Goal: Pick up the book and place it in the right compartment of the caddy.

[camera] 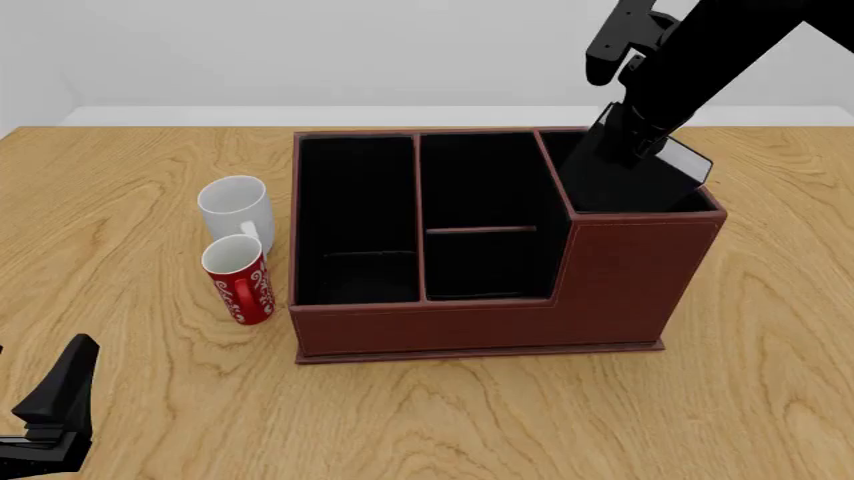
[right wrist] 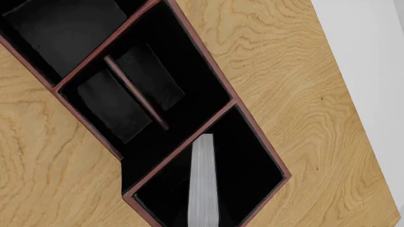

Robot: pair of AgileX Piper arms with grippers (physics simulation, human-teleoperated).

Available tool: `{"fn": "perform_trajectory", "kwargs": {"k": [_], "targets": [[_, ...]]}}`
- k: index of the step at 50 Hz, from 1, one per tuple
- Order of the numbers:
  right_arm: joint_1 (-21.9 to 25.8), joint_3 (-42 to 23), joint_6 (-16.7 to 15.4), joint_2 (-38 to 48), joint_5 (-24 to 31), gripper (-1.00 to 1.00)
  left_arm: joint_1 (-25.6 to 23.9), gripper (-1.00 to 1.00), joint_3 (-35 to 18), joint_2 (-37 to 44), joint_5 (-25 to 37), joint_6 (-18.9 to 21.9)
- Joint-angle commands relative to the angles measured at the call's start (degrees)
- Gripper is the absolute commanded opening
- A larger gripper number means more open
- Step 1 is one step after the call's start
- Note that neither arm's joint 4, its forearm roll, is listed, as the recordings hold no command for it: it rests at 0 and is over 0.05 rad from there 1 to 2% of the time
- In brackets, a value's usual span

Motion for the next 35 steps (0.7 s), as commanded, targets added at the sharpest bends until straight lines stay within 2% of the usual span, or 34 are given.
{"fn": "perform_trajectory", "kwargs": {"k": [1, 5, 6, 7, 8, 15, 19, 21, 22, 23, 25, 27, 30, 31, 33, 35], "targets": [[-0.26, 0.28, 1.68, 0.33, -0.81, -1.00, 0.00, 1.00, 0.00, 0.00, 0.00, 0.00], [-0.90, -0.84, 1.20, 0.94, -0.95, -1.00, 0.00, 1.00, 0.00, 0.00, 0.00, 0.00], [-1.52, -0.99, 0.41, 1.08, -1.27, 1.00, 0.00, 1.00, 0.00, 0.00, 0.00, 0.00], [-0.48, -0.74, 1.51, 0.84, -0.68, 1.00, 0.00, 1.00, 0.00, 0.00, 0.00, 0.00], [-0.93, -0.74, 0.66, 0.74, -1.00, 1.00, 0.00, 1.00, 0.00, 0.00, 0.00, 0.00], [-0.46, -2.24, 0.48, -0.55, -0.18, 1.00, 0.00, 1.00, 0.00, 0.00, 0.00, 0.00], [-0.29, -0.34, -0.80, -2.42, -0.95, 1.00, 0.00, 1.00, 0.00, 0.00, 0.00, 0.00], [1.14, -0.18, 0.43, -3.77, -1.04, 1.00, 0.00, 1.00, 0.00, 0.00, 0.00, 0.00], [1.11, 1.15, -0.22, -4.66, -1.72, 1.00, 0.00, 1.00, 0.00, 0.00, 0.00, 0.00], [2.11, 1.27, 1.26, -5.37, -1.78, 1.00, 0.00, 1.00, 0.00, 0.00, 0.00, 0.00], [0.08, 4.62, -2.67, -7.40, -5.12, 1.00, 0.00, 1.00, 0.00, 0.00, 0.00, 0.00], [1.73, 5.24, -1.07, -8.93, -5.41, 1.00, 0.00, 1.00, 0.00, 0.00, 0.00, 0.00], [1.71, 7.73, -1.91, -11.38, -8.38, 1.00, 0.00, 1.00, 0.00, 0.00, 0.00, 0.00], [3.91, 9.34, -0.27, -13.15, -8.10, 1.00, 0.00, 1.00, 0.00, 0.00, 0.00, 0.00], [1.88, 12.49, -2.15, -15.23, -12.55, 1.00, 0.00, 1.00, 0.00, 0.00, 0.00, 0.00], [2.78, 16.05, -1.74, -17.45, -13.46, 1.00, 0.00, 1.00, 0.00, 0.00, 0.00, 0.00]]}}
